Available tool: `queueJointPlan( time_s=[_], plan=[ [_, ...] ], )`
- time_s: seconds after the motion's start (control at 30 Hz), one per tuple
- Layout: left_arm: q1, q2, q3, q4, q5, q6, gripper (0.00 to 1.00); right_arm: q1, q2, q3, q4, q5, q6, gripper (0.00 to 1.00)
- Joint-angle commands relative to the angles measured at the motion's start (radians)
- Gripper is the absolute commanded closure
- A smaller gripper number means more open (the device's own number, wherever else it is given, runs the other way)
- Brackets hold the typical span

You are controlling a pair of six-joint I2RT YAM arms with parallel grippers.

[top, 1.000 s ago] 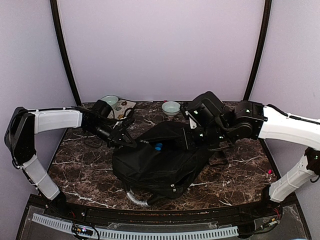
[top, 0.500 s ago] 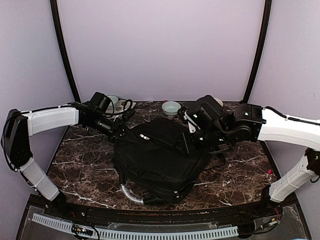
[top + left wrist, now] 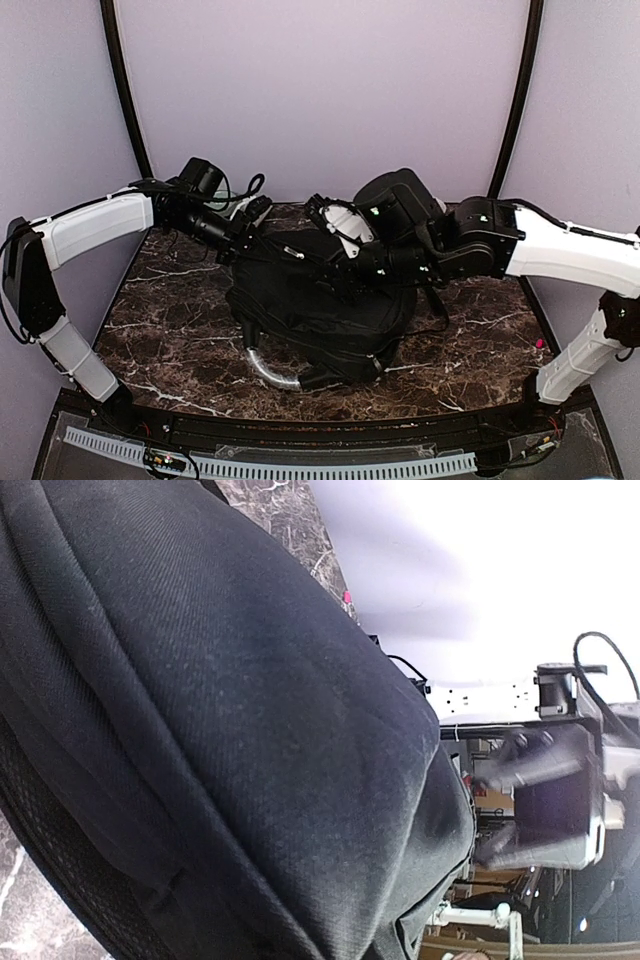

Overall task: Pack the student bag
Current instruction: Pass from the right arm to the left, then pick up the student bag from the upper front pocket.

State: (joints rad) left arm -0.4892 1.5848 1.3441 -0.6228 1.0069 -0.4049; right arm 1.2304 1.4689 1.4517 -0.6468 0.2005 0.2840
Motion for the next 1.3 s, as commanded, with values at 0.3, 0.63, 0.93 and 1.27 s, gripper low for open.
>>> queueJointPlan(
  time_s=[0.3,0.63,0.93,1.27],
  plan=[
    [-0.019,-0.104,0.066,0.102,0.035,-0.036,1.0,-0.002,0.267,0.182,0.234,0.163,-0.331,0.82],
    [-0.047,-0.188,-0.002,0.143,0.029,0.019,1.0,-0.058,0.296,0.172,0.234,0.182,-0.293,0.78],
    [-0.057,-0.203,0.027,0.037,-0.05,0.132,1.0,-0.088,0.232,0.092,0.3,0.065,-0.329,0.67],
    [-0.058,-0.199,0.028,-0.006,-0.093,0.163,1.0,-0.125,0.2,0.085,0.381,-0.006,-0.34,0.68]
  ],
)
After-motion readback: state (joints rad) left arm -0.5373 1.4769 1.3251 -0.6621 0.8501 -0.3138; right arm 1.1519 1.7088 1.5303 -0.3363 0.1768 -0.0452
